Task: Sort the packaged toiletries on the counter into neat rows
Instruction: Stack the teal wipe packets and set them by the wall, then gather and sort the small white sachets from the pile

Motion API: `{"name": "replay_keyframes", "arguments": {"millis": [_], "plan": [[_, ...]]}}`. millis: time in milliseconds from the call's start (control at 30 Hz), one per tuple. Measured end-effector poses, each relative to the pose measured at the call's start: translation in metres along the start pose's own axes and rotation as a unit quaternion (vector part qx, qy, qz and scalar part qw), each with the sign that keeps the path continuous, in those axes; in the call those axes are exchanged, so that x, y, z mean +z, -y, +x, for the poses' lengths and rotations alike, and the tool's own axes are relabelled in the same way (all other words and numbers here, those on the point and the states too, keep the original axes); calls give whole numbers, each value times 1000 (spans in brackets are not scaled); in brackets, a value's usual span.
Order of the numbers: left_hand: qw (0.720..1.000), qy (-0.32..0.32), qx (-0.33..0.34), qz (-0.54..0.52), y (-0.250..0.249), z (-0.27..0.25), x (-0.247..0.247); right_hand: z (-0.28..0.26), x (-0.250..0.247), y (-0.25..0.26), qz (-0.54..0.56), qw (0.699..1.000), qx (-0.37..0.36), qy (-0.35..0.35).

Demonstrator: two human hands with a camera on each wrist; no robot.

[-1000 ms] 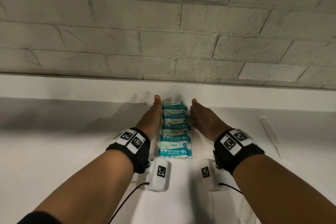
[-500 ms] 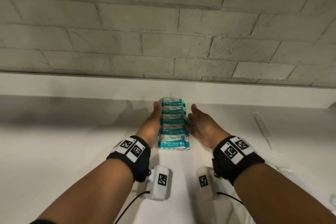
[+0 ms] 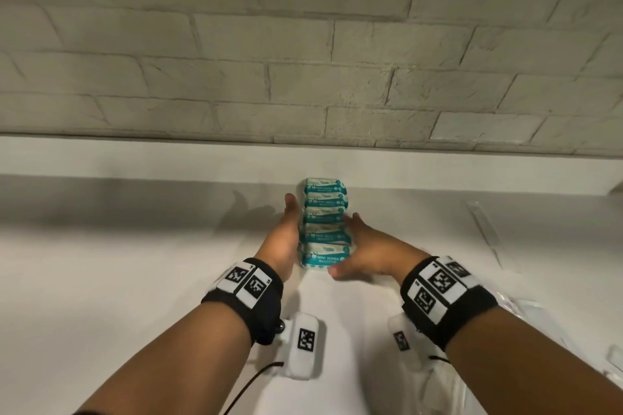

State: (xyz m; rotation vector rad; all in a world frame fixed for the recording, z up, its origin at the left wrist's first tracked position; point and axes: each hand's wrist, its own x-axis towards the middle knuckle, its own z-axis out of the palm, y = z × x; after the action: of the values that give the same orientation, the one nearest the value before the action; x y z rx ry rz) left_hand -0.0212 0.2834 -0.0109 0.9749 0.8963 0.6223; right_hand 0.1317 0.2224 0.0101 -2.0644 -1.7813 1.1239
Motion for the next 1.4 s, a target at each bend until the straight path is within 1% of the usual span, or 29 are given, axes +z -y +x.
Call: {"name": "replay_keyframes", "arguments": {"millis": [33,67,100,333,500,667,733,833,867,933,1033,1100,1133,1167,1200,1233,1267,1300,1333,1367,1400], "plan": [[1000,-1,-3,1,0,1,-1,0,1,1,-99,995,0,-2],[1000,-1,-3,8,0,1,-1,1,3,2,-155,988,-7,-12],[1000,3,-4,8,1,3,-1,5,4,0,-180,984,-11,-17],[999,-17,-3,42,4,6,1,20,7,-5,-197,980,-22,-13],[999,-7,-8,41,6,10,0,37,8,-10,-222,975,-5,-12],[997,-22,-2,71,3,3,2,34,9,-8,-217,976,-13,-10],[995,-46,8,91,-4,-7,7,21,4,-6,-185,983,-14,-6],[982,-117,43,145,-11,-25,9,-15,-13,-3,-128,991,-30,5],[974,-137,54,171,-11,-29,9,-29,-21,-5,-110,994,-28,-3],[963,-150,94,203,-9,-40,10,-60,-37,-19,-88,996,-8,-30],[961,-111,129,219,4,-60,26,-116,-59,-55,-59,996,44,-57],[952,-59,129,270,11,-80,48,-157,-66,-78,-63,993,70,-67],[941,-23,123,315,18,-92,61,-182,-65,-86,-87,991,77,-65],[920,23,120,372,23,-102,72,-202,-61,-91,-124,988,75,-57],[885,76,113,444,28,-112,84,-222,-53,-96,-162,984,64,-38],[843,132,105,511,37,-121,97,-244,-40,-100,-185,981,51,-5],[801,179,99,563,45,-127,107,-261,-24,-105,-200,978,30,45],[766,218,88,599,54,-132,119,-280,-5,-111,-213,972,4,100],[733,246,78,629,62,-135,128,-291,14,-119,-233,960,-19,153],[699,265,72,660,69,-138,136,-300,30,-128,-258,947,-36,191],[670,271,59,689,75,-143,146,-305,40,-139,-274,940,-50,195]]}}
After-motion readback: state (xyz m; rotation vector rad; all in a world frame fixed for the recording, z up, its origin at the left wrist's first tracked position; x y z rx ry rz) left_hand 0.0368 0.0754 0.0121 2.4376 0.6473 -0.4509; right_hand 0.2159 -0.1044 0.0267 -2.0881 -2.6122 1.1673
